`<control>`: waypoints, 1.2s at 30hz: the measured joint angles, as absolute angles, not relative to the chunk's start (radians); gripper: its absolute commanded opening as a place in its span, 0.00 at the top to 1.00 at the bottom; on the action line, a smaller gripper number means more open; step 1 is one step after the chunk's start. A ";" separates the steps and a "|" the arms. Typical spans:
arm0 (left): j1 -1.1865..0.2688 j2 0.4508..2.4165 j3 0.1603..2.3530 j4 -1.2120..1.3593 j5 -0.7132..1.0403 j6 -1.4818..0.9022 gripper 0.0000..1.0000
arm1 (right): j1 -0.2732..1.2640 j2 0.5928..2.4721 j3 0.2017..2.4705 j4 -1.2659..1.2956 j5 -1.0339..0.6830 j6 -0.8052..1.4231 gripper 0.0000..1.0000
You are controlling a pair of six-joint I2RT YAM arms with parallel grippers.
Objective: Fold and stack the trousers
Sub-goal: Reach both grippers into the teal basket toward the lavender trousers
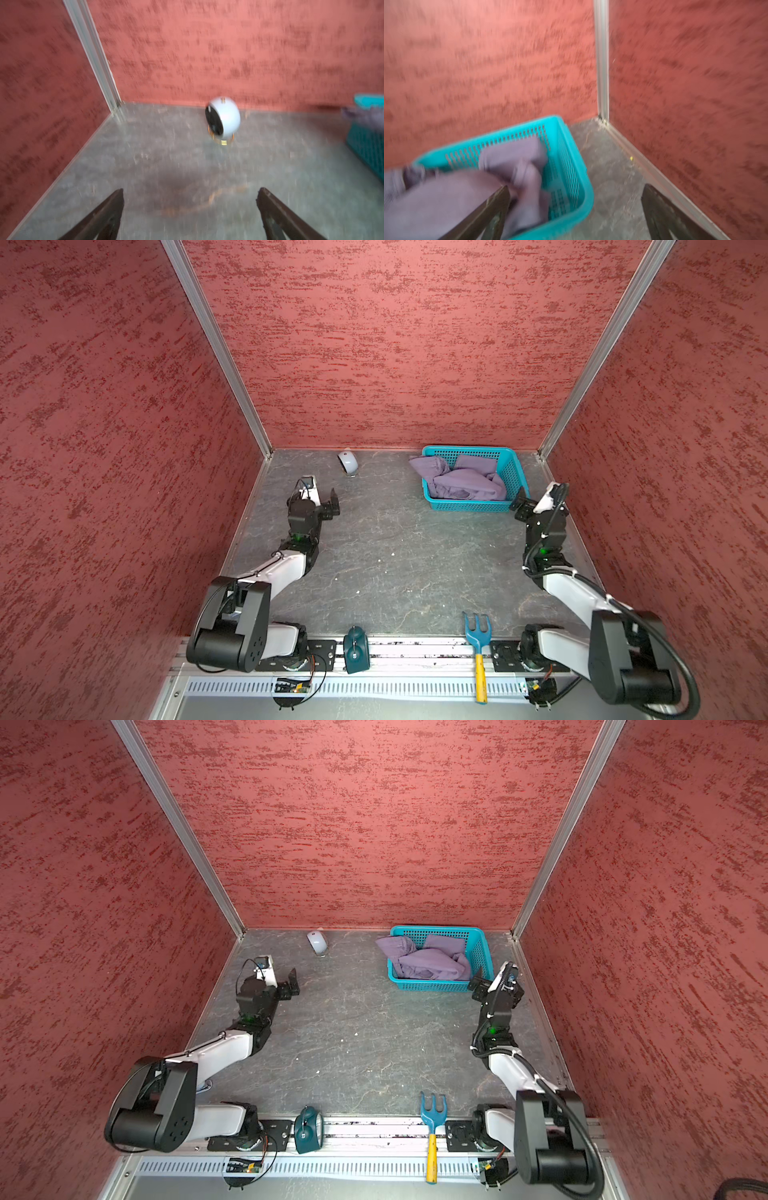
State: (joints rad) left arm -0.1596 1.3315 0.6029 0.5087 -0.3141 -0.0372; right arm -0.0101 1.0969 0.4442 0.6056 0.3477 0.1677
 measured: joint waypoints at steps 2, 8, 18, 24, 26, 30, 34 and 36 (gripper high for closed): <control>-0.191 1.327 0.723 0.318 -0.438 -0.164 0.01 | -0.003 1.020 0.459 0.493 0.378 0.213 0.01; -0.226 1.302 0.958 -0.093 -0.556 -0.458 0.00 | 0.003 0.968 0.579 0.119 0.440 0.287 0.01; -0.320 1.428 1.056 -0.199 -0.253 -0.478 0.13 | 0.020 1.296 0.930 -0.232 0.208 0.341 0.01; -0.423 1.602 1.185 -0.205 -0.090 -0.475 0.14 | 0.078 1.486 1.181 -0.296 0.084 0.340 0.01; -0.456 1.663 1.234 -0.210 -0.047 -0.476 0.14 | 0.092 1.565 1.259 -0.302 0.041 0.340 0.01; -0.508 1.777 1.329 -0.222 0.023 -0.484 0.17 | 0.103 1.719 1.354 -0.307 -0.033 0.340 0.01; -0.541 1.900 1.421 -0.233 0.081 -0.502 0.19 | 0.104 1.878 1.407 -0.327 -0.070 0.342 0.01; -0.548 1.956 1.459 -0.236 0.111 -0.516 0.22 | 0.104 1.939 1.418 -0.331 -0.084 0.343 0.02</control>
